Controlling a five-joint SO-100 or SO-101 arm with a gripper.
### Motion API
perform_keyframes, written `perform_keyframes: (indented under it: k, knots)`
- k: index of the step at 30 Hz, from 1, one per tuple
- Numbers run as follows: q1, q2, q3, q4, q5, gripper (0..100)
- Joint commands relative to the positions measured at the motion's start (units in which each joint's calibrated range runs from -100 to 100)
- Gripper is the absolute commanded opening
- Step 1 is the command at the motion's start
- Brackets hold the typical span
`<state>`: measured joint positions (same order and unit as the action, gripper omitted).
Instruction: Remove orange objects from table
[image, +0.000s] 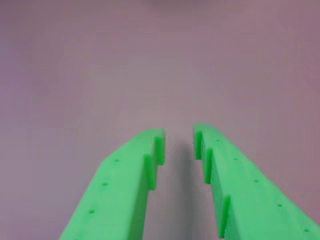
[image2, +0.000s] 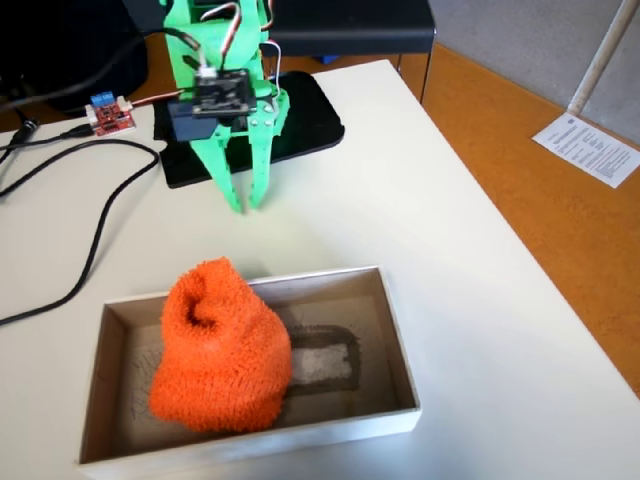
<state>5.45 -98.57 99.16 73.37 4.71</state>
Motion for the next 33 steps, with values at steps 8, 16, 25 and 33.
perform_keyframes:
  k: [8, 16, 25, 33]
  knots:
    - [2.20, 46.66, -56.13, -1.18, -3.27, 30]
    - [7.38, 83.00, -83.65, -6.29, -3.57, 55]
    - [11.29, 94.75, -81.52, -13.50, 1.37, 56]
    - [11.22, 97.86, -75.90, -21.45, 1.07, 49]
